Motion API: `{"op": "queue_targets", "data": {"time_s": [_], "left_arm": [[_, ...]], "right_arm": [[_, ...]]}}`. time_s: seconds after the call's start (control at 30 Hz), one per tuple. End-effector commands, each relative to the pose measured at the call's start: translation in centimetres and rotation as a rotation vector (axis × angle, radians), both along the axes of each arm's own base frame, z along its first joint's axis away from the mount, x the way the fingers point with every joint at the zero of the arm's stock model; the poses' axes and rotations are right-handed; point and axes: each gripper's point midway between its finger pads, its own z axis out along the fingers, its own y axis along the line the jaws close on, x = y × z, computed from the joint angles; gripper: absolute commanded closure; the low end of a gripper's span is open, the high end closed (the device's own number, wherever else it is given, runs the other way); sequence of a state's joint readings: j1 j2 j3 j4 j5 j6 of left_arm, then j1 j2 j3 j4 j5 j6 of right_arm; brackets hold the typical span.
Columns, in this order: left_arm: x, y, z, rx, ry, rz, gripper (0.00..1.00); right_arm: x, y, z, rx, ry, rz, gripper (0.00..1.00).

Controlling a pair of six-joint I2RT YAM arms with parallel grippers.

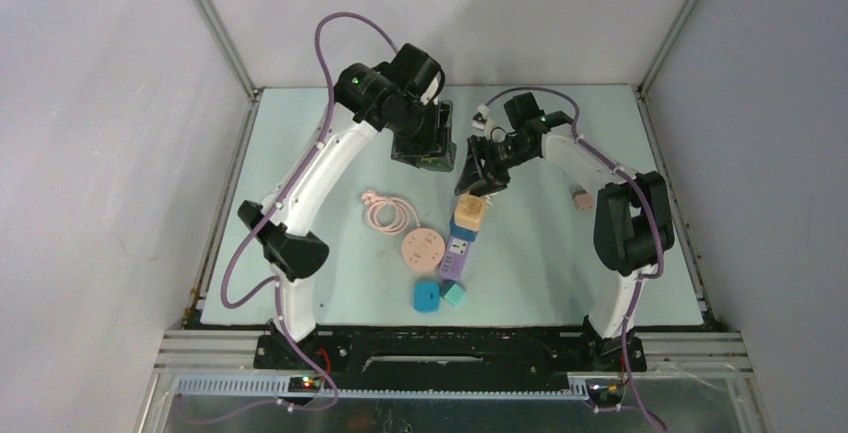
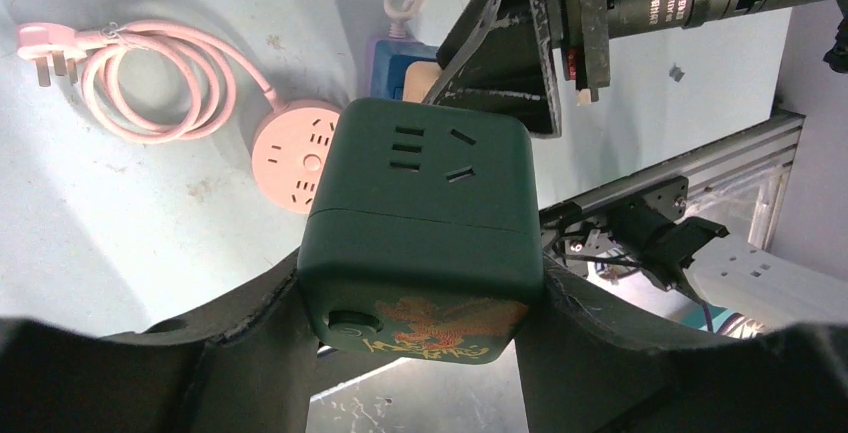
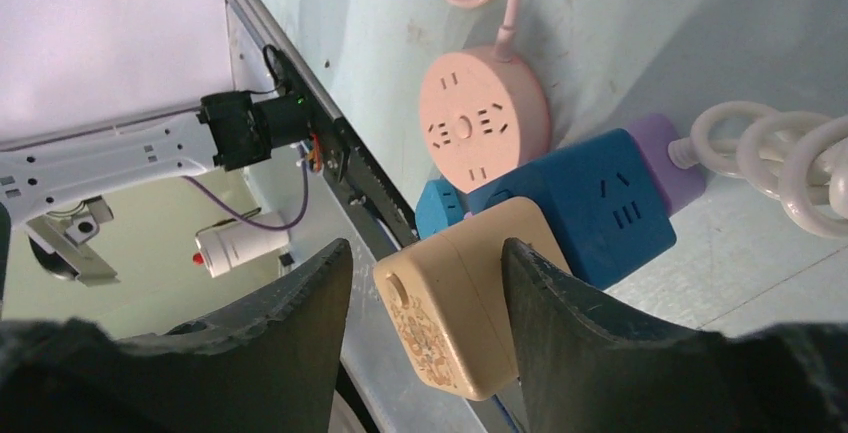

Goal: Insert the plug
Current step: Move the socket to the center of the board.

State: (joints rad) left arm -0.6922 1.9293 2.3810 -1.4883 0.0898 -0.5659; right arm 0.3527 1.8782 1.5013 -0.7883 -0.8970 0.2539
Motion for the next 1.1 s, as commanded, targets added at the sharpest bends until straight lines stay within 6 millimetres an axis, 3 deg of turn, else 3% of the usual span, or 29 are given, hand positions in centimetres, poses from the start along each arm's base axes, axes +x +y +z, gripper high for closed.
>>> {"op": "queue_targets", "data": {"time_s": [0.0, 0.23, 0.47, 0.73, 1.07], "left_arm": [[-1.3, -1.1, 0.9, -0.033, -0.021, -0.077, 1.00], [-3.9, -2.1, -0.9, 0.010, 0.080, -0.126, 1.00], [-6.1, -2.9, -3.1, 0.073, 0.186, -0.162, 1.00], [-5.6, -4.0, -3.6, 0.086, 0.164, -0.148, 1.00], [-1.9, -1.0, -0.1, 0.077, -0.201, -0.080, 1.00]], "right_arm": [[-0.6, -0.6, 3.0, 0.031, -0.020, -0.016, 0.38], [2.4, -7.5, 5.8, -0.099, -0.174, -0.248, 0.19], [0.9, -13.1, 5.7, -0.165, -0.195, -0.375, 0.16], [-1.6, -13.7, 4.4, -0.171, -0.187, -0.395, 0.15], [-2.4, -13.5, 5.2, -0.140, -0.228, -0.380, 0.16]]}}
